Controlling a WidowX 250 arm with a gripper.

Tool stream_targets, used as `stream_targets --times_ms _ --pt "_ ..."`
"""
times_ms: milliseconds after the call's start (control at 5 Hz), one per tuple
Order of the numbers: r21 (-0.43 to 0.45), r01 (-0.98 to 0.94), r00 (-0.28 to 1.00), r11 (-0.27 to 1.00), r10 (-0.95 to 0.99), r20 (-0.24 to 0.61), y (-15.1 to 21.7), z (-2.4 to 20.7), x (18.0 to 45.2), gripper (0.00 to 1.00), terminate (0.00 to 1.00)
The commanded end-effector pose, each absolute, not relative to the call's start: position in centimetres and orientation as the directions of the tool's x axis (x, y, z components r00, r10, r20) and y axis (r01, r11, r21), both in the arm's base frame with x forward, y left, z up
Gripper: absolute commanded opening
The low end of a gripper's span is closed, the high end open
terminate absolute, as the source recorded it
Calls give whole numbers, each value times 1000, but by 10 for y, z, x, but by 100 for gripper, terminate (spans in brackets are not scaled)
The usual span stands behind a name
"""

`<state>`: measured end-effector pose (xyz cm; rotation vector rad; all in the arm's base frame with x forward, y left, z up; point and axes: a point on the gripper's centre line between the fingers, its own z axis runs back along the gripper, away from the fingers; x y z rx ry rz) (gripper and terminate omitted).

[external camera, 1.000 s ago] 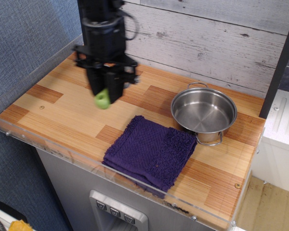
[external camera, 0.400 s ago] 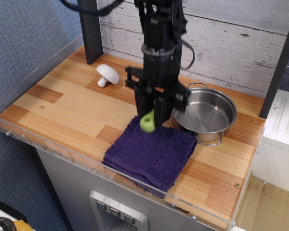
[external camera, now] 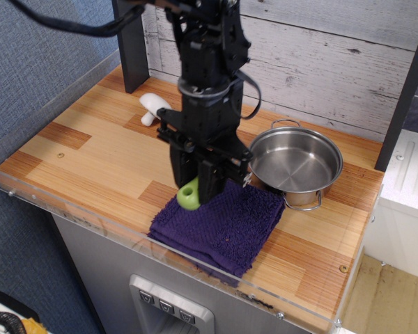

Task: Put the spatula on top of the towel

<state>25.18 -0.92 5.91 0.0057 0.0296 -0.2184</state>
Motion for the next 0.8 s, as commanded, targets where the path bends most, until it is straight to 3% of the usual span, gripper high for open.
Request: stream_targets --times_ms 0,600 --pt "27 232 973 972 -232 3 -8 55 244 0 0" --pt "5 270 957 963 -268 -114 -15 3 246 0 0"
